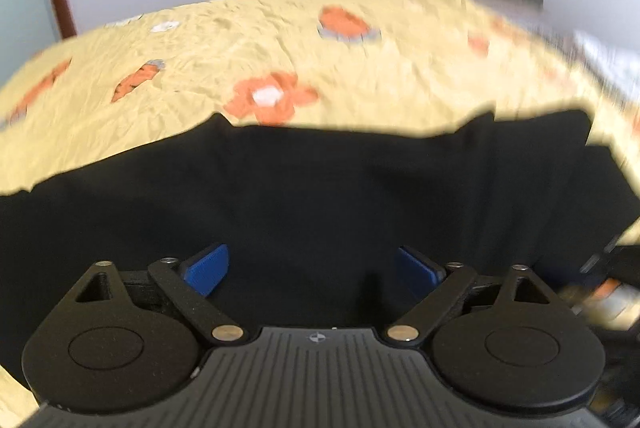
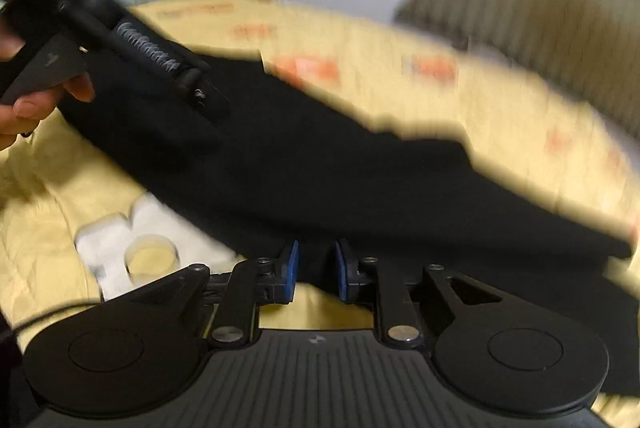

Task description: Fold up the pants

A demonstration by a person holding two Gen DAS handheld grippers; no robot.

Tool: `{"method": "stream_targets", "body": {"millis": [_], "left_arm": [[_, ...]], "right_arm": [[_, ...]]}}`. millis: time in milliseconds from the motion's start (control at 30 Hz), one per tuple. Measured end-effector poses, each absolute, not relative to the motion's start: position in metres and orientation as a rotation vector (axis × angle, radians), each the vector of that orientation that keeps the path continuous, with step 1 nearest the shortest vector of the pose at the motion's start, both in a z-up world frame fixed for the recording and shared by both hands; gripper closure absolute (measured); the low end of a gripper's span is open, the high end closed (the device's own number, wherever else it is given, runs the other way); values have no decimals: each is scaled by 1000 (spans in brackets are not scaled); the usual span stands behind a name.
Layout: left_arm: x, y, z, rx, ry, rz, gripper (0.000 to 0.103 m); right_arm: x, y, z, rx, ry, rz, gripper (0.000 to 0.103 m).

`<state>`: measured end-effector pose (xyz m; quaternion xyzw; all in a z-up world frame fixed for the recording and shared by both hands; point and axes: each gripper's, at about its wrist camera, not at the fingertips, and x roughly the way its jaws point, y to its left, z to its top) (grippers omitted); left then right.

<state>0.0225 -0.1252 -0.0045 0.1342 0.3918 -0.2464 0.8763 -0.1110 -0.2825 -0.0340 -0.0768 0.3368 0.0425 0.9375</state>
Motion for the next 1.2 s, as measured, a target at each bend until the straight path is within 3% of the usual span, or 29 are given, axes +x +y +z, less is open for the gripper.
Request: {"method": "stream_targets", "body": {"millis": [100,133,167,233,367,500,600,667,800,967,1200], "left_arm": [[2,-131,-9,347,737,-578,14],[-4,-134,-8,370,709,-599,14],[-9,-138,-8,401,682,-617,14],[-14,-147,-10,442,642,-621,14],[-1,-148,-18,415,646,-502,13],[8,-148,-31,473,671,-448,13],[7,-146,-35,470,659,-445,12],[7,-148,-35,471,660,-449,13],[11,-143,-34,440,688,-458,10],[15,-137,-37,406,701,-460,5],[13,-140,-39,405,680,-453,3]], "right_arm": [[-125,-328,-21,60,618,-33,82],[-129,-349,-16,155,587,-90,69],[-131,-375,-13,269,552,-145,47],[-134,-426,-16,481,488,-250,24],[-125,-509,-35,890,425,-315,24],[-100,-529,-36,1094,445,-291,24],[-49,-518,-5,989,472,-237,23],[-2,-512,7,943,506,-151,14],[57,-501,13,916,565,-51,14],[21,-500,27,760,417,-221,14],[19,-525,-4,876,458,-133,23]]}}
